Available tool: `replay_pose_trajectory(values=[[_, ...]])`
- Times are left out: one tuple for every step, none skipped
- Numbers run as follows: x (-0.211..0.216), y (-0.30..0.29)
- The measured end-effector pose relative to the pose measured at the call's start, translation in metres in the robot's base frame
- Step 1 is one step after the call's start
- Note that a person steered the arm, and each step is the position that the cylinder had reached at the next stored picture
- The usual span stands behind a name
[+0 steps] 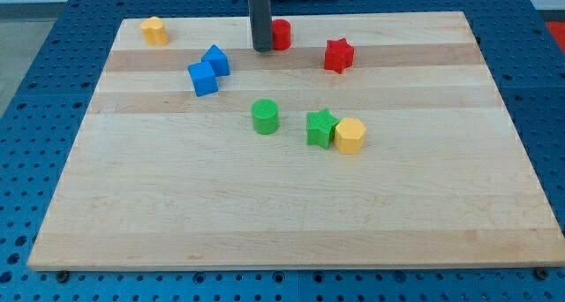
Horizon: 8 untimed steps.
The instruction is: Move the red circle top left to the red star
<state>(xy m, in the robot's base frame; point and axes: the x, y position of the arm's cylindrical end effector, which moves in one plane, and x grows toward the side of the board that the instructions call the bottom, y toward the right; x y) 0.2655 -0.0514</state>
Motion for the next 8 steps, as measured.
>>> replay_pose_trajectory(values=[[-0.019,0.000],[-0.030,0.000],[-0.032,-0.010],[-0.041,-0.015],[-0.044,-0.013],[-0.044,-0.011],[-0.044,0.000],[-0.044,0.013]])
